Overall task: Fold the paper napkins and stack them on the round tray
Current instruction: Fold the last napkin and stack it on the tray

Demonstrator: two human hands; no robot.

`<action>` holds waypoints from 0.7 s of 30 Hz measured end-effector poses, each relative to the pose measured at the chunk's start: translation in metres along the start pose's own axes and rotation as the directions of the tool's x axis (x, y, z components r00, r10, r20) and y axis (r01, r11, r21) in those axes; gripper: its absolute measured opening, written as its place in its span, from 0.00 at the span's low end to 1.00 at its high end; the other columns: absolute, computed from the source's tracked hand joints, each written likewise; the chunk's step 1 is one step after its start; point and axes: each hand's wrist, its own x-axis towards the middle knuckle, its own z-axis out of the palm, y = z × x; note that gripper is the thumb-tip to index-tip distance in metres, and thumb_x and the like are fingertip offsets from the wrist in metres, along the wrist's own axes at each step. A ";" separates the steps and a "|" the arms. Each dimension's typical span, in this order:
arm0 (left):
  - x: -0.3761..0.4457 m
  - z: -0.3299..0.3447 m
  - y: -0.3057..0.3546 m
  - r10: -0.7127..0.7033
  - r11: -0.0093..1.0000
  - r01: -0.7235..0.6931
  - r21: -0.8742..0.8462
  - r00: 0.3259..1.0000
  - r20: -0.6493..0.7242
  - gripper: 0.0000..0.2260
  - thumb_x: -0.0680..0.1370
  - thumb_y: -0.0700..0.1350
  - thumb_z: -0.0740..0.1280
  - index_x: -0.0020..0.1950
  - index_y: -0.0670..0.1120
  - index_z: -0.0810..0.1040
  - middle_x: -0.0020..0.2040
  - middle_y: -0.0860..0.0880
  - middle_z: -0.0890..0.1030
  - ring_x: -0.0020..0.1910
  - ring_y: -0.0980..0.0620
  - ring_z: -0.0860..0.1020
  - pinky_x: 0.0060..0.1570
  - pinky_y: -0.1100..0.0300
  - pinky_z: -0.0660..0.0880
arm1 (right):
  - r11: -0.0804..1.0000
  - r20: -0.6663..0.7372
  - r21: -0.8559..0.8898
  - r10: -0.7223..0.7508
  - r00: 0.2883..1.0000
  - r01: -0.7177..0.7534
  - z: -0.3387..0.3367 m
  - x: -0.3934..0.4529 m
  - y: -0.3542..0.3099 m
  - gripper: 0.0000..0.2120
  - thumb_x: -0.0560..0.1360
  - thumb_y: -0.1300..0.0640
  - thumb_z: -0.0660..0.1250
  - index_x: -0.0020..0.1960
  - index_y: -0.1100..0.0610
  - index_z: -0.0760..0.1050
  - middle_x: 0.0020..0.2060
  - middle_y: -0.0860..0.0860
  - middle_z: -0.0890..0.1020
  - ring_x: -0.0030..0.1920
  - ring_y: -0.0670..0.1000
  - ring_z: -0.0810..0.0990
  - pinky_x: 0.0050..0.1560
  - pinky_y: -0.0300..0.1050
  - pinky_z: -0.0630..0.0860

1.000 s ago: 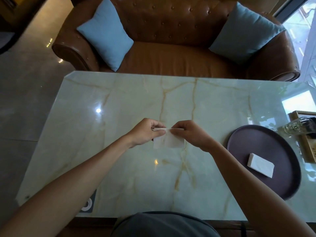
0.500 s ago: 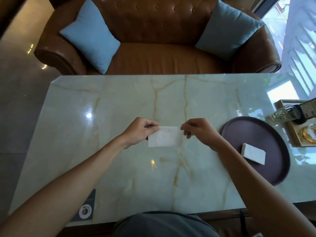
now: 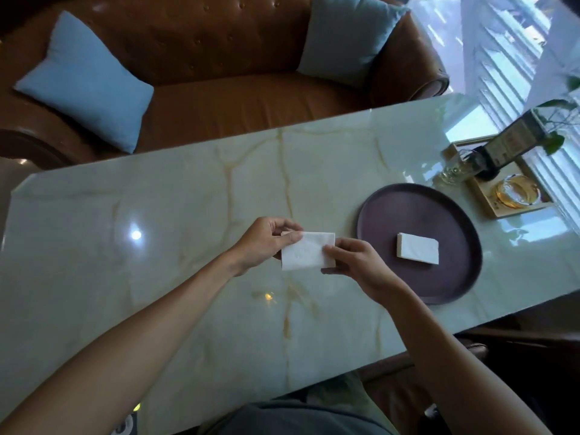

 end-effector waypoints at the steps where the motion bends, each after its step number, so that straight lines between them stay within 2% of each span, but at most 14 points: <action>1: 0.008 0.013 0.002 -0.016 0.999 0.015 -0.029 1.000 -0.017 0.11 0.77 0.44 0.74 0.58 0.43 0.82 0.46 0.44 0.86 0.40 0.53 0.83 0.40 0.59 0.81 | 1.000 -0.023 0.003 0.000 1.000 0.000 -0.013 -0.001 -0.001 0.06 0.79 0.59 0.71 0.47 0.59 0.85 0.39 0.51 0.85 0.43 0.49 0.85 0.52 0.51 0.84; 3: 0.025 0.041 0.005 -0.069 0.994 0.064 -0.091 0.996 -0.055 0.14 0.75 0.42 0.76 0.59 0.43 0.81 0.49 0.43 0.87 0.41 0.53 0.85 0.40 0.59 0.82 | 1.000 -0.067 0.002 -0.006 0.998 0.006 -0.039 -0.002 -0.002 0.06 0.79 0.59 0.71 0.46 0.60 0.83 0.37 0.51 0.84 0.40 0.49 0.83 0.51 0.50 0.84; 7: 0.058 0.101 0.004 -0.194 0.967 0.184 -0.175 0.980 -0.042 0.10 0.76 0.39 0.75 0.57 0.39 0.83 0.49 0.44 0.86 0.41 0.54 0.84 0.38 0.62 0.81 | 0.999 -0.145 0.017 -0.041 0.989 0.044 -0.098 -0.006 -0.008 0.07 0.80 0.61 0.70 0.44 0.61 0.81 0.35 0.51 0.82 0.37 0.48 0.81 0.42 0.42 0.82; 10: 0.084 0.143 0.004 -0.221 0.967 0.208 -0.149 0.972 -0.082 0.11 0.78 0.38 0.73 0.58 0.36 0.83 0.48 0.44 0.85 0.40 0.54 0.83 0.38 0.62 0.82 | 0.998 -0.221 -0.057 -0.022 0.975 0.009 -0.143 -0.006 -0.007 0.07 0.80 0.62 0.70 0.46 0.65 0.81 0.39 0.56 0.80 0.41 0.52 0.81 0.48 0.51 0.83; 11: 0.093 0.158 0.004 -0.219 0.970 0.204 -0.133 0.970 -0.105 0.10 0.78 0.38 0.73 0.58 0.36 0.83 0.48 0.44 0.85 0.40 0.53 0.83 0.40 0.60 0.83 | 0.996 -0.254 -0.086 -0.017 0.967 -0.005 -0.157 -0.005 -0.005 0.08 0.80 0.62 0.70 0.44 0.65 0.81 0.38 0.57 0.79 0.41 0.53 0.79 0.47 0.52 0.83; 14: 0.120 0.201 0.006 -0.197 0.979 0.186 -0.085 0.968 -0.156 0.08 0.77 0.37 0.72 0.55 0.36 0.84 0.48 0.41 0.85 0.45 0.48 0.82 0.53 0.48 0.81 | 0.990 -0.350 -0.132 -0.006 0.937 -0.042 -0.197 -0.001 0.003 0.11 0.78 0.61 0.71 0.38 0.65 0.78 0.33 0.57 0.75 0.32 0.52 0.74 0.33 0.42 0.76; 16: 0.134 0.226 0.006 -0.187 0.982 0.183 -0.041 0.967 -0.172 0.07 0.77 0.38 0.73 0.53 0.36 0.84 0.48 0.41 0.85 0.45 0.48 0.81 0.54 0.46 0.80 | 0.988 -0.421 -0.123 0.028 0.907 -0.087 -0.222 0.002 0.011 0.11 0.77 0.61 0.73 0.38 0.65 0.79 0.30 0.56 0.75 0.26 0.48 0.73 0.29 0.38 0.72; 18: 0.148 0.248 0.003 -0.185 0.983 0.184 -0.020 0.967 -0.173 0.06 0.78 0.37 0.72 0.52 0.35 0.84 0.47 0.42 0.84 0.46 0.47 0.81 0.52 0.48 0.80 | 0.987 -0.468 -0.091 0.075 0.881 -0.132 -0.243 0.005 0.021 0.12 0.76 0.61 0.73 0.39 0.69 0.80 0.28 0.55 0.74 0.23 0.46 0.72 0.27 0.37 0.70; 21: 0.164 0.271 -0.004 -0.200 0.979 0.204 0.002 0.963 -0.178 0.05 0.78 0.37 0.71 0.51 0.36 0.84 0.45 0.44 0.84 0.45 0.50 0.80 0.46 0.55 0.77 | 0.978 -0.510 -0.077 0.129 0.850 -0.195 -0.265 0.009 0.035 0.12 0.75 0.60 0.72 0.41 0.70 0.79 0.26 0.52 0.74 0.24 0.48 0.71 0.31 0.43 0.70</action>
